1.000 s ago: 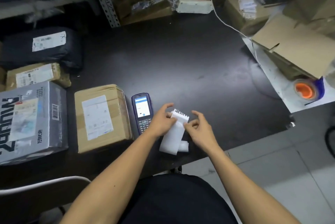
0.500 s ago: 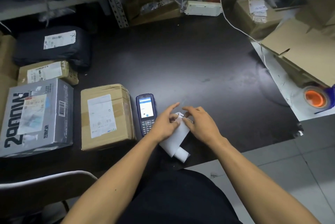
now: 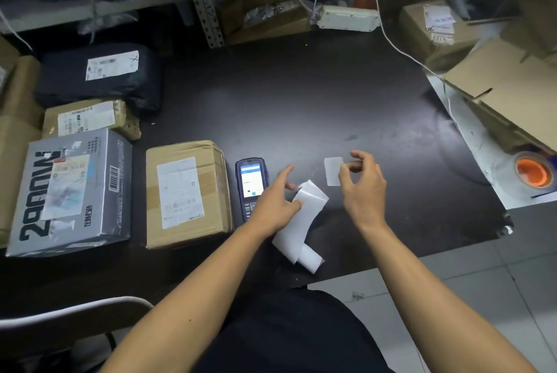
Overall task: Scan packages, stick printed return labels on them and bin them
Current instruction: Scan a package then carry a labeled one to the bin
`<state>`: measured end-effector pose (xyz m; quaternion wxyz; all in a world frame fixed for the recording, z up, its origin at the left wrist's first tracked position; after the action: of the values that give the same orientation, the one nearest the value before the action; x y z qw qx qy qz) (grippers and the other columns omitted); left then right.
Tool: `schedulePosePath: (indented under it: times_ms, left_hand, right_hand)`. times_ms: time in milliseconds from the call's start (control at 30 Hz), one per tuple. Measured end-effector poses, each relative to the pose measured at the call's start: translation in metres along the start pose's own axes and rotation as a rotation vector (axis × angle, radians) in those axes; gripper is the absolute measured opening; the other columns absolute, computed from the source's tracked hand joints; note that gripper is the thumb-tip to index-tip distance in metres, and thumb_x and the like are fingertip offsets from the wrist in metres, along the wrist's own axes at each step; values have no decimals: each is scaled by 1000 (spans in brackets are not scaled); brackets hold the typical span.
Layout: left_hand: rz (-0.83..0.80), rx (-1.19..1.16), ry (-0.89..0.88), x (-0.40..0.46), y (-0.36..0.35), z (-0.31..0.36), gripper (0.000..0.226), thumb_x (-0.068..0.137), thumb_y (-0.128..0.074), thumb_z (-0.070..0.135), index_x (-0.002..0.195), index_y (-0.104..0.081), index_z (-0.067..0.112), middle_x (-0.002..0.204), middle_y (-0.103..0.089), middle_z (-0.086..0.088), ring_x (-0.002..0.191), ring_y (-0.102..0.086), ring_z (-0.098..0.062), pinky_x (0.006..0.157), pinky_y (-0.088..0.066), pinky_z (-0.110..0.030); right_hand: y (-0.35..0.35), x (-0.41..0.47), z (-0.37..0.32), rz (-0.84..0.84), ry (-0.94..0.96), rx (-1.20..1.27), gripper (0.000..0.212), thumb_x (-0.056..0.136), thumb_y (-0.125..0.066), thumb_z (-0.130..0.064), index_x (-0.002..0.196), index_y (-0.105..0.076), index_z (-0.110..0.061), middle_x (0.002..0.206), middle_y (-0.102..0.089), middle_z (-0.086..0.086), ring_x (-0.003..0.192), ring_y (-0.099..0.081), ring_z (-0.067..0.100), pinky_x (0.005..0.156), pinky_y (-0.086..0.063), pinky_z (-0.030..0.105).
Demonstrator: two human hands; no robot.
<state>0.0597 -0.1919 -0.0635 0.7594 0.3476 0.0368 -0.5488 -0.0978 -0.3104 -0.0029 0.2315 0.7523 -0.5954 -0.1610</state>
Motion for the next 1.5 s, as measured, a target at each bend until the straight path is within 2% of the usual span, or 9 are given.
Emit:
schedulePosePath:
  times_ms: [167,367,700,767,867,1000,1167,1300,1500]
  left_hand:
    - [58,150,-26,-14,40,9,86,95,-59,35,155,2,41,143,-49,-2,122,-56,-25,103,-43,-39]
    - [228,-396,34,-26,99,-11,49,99,-52,36,145,-39,30,82,-72,4,86,-69,-13,86,-51,-31]
    - [344,-499,161,-64,165,-87,49,92,-67,27,134,-44,35,92,-72,-3,77,-64,-13,67,-45,-26]
    - [361,-474,140,-71,175,-96,55,92,-66,17,137,-42,37,97,-71,-3,77,-63,-16,66,-45,-24]
    - [358,-507,75,-77,190,-102,64,92,-66,13,143,-35,37,94,-72,-3,87,-68,-21,68,-47,-24]
    - [334,-490,29,-74,208,-101,67,94,-67,17,148,-31,33,91,-74,-2,79,-68,-12,62,-46,-17]
    - [474,-286,77,-48,242,-105,62,91,-68,21,144,-39,32,82,-73,5,89,-67,-13,88,-52,-30]
    - [494,68,58,-32,256,-89,61,93,-64,24,147,-36,31,97,-69,-4,97,-63,-25,83,-52,-39]
    - [453,505,70,-27,259,-71,70,96,-60,39,153,-22,26,118,-64,-13,108,-61,-35,76,-45,-40]
  right_hand:
    - [-35,-17,-55,-50,320,-113,23,93,-65,-15,114,-63,-7,87,-53,-13,95,-57,22,80,-41,25]
    - [-72,-49,-114,49,685,-214,22,92,-64,-25,104,-66,-7,85,-66,2,86,-56,25,73,-47,36]
    - [-158,-122,-170,-61,1055,-280,20,96,-63,-29,99,-69,-10,92,-66,7,89,-52,24,72,-49,39]
    - [-172,-125,-172,-184,1004,-221,28,91,-67,-32,106,-64,-9,101,-64,9,95,-52,23,83,-46,33]
    - [-193,-103,-156,-469,485,-16,40,88,-72,-34,120,-56,-17,109,-56,-6,95,-51,6,86,-41,13]
    - [-216,-87,-142,-601,-28,245,37,90,-70,-23,120,-50,-29,95,-62,-6,87,-63,12,75,-55,32]
    - [-242,-60,-163,-581,-25,79,35,89,-69,-17,120,-53,-24,89,-62,-1,85,-66,21,72,-59,44]
    - [-264,-44,-180,-578,162,-254,38,89,-66,-22,125,-54,-16,95,-67,0,95,-63,23,74,-43,28]
    - [-269,-37,-179,-573,189,-426,46,90,-65,-26,132,-48,-16,120,-63,8,110,-59,30,86,-46,36]
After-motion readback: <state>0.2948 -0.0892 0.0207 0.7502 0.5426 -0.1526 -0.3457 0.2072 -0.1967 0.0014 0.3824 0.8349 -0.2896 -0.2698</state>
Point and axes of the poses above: each hand's wrist, its own x-axis towards the middle knuckle, its own y-axis out of the back of the hand, z = x × y, the point moved 10 cm from there along x, towards the middle knuckle
